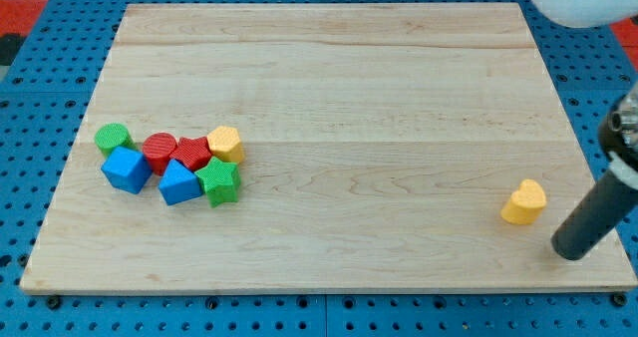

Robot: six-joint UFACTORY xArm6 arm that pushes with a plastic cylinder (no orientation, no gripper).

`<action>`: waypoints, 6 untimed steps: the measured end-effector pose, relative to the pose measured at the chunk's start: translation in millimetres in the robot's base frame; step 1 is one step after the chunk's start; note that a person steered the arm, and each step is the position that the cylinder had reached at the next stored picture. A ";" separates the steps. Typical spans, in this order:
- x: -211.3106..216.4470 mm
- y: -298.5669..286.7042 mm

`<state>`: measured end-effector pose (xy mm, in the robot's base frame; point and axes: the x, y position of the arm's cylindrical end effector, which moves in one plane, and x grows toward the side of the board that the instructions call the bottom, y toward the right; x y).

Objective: Slightly move the yellow heart towards top

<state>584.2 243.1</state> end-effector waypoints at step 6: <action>-21.7 71.0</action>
